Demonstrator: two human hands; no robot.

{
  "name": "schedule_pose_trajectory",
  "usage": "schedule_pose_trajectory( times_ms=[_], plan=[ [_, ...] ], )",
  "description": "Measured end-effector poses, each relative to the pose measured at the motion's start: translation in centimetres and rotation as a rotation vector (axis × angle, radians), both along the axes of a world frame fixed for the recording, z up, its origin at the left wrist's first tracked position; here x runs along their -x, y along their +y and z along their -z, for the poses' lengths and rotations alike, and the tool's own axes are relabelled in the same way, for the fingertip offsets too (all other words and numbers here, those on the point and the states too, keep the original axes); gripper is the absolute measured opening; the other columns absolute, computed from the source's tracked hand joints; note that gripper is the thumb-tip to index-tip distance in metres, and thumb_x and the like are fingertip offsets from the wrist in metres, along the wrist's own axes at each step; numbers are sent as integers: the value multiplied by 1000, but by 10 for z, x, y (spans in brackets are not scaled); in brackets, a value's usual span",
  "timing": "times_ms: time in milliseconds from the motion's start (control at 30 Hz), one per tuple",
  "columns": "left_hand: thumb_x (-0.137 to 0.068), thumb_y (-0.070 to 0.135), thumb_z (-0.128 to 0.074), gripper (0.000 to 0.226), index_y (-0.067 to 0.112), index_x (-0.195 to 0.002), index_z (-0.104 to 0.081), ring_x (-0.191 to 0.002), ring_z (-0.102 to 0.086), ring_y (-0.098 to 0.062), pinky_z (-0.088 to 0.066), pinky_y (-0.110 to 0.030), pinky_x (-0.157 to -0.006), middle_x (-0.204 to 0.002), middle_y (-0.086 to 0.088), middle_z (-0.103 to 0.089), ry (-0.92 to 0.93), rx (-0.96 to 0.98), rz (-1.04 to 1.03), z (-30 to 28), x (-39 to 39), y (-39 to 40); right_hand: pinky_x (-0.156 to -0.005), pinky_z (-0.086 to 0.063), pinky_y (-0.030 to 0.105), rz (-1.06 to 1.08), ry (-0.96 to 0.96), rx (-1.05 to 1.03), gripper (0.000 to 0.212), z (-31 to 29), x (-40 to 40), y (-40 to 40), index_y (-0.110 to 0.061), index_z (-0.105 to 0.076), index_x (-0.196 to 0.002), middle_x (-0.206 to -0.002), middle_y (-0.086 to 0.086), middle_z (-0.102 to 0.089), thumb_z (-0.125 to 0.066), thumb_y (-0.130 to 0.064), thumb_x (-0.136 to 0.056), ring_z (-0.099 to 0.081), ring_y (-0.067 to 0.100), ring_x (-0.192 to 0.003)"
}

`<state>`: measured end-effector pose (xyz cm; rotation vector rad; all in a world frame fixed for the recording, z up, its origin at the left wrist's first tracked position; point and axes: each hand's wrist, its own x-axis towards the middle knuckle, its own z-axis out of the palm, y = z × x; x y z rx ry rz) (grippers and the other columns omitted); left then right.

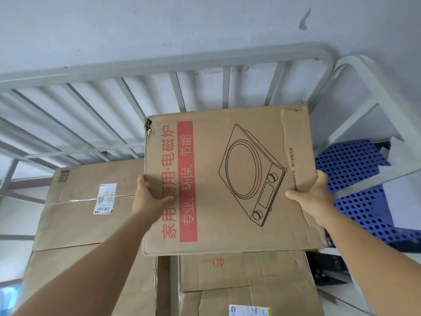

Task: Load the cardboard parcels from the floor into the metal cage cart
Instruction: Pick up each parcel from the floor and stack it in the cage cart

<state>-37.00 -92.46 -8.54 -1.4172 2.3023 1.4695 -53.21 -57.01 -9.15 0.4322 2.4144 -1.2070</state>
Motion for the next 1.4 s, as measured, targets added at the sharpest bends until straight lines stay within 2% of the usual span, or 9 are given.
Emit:
schedule_pose_trajectory(
  times_ms=[133,233,367,533,633,800,933,1133,1400],
  plan=[
    [-75,5,-78,87,25,-140,-24,-101,-62,-29,-58,-42,-67,-128,-5,-50,-33,-44,-6,38,7,0,-96,-37,35,-7,-15,-18,98,35,11,-2,-14,-20,-150,-139,9,-45,-81,-3,-75,-48,26,-121],
    [-76,5,-77,93,25,-146,-20,-102,-62,-29,-54,-32,-58,-136,-8,-49,-69,-53,9,63,14,1,-102,-39,41,-13,-40,-42,99,62,21,1,-16,-21,-149,-141,10,-45,-83,-5,-72,-48,28,-124],
    [-77,6,-77,98,34,-148,-14,-101,-64,-29,-60,-44,-67,-139,-7,-45,-116,-102,43,90,23,4,-106,-39,45,-24,-104,-56,99,93,31,7,-18,-21,-150,-139,7,-48,-82,-6,-73,-49,29,-124],
    [-79,2,-74,93,38,-145,-19,-87,-69,-27,-60,-44,-61,-131,-5,-47,-100,-181,53,112,48,6,-90,-45,39,-57,-120,-80,72,121,51,16,-18,-41,-133,-120,6,-60,-81,-9,-74,-58,27,-108],
    [-78,1,-75,91,37,-143,-22,-86,-69,-26,-60,-44,-61,-120,0,-50,-88,-176,22,120,57,8,-86,-43,36,-89,-114,-91,63,125,66,16,-21,-45,-126,-113,2,-60,-81,-10,-75,-57,22,-101],
    [-80,6,-75,94,34,-149,-17,-98,-65,-22,-57,-36,-61,-125,6,-47,-45,-156,-28,131,48,14,-91,-47,39,-99,-99,-107,62,129,77,15,-23,-46,-124,-110,-1,-63,-81,-12,-73,-59,21,-102],
    [-76,16,-80,91,29,-146,-24,-105,-62,-24,-59,-40,-70,-134,4,-46,-92,-68,-4,139,46,12,-85,-42,33,-107,-94,-142,63,129,76,12,-17,-46,-125,-110,-1,-57,-81,-12,-74,-55,19,-98],
    [-73,27,-81,93,31,-144,-21,-95,-66,-26,-60,-47,-70,-125,-4,-50,-192,-78,22,134,41,17,-98,-46,49,9,-231,-173,89,123,61,13,-10,-36,-139,-133,12,-53,-85,-37,-69,-53,34,-118],
    [-75,10,-79,97,28,-149,-20,-87,-61,-16,-55,-33,-67,-125,1,-46,-111,-50,-107,87,-21,-10,-98,-41,43,-24,-235,-77,78,90,-5,-23,-12,-38,-139,-128,2,-54,-82,-14,-74,-52,30,-118]
  ],
)
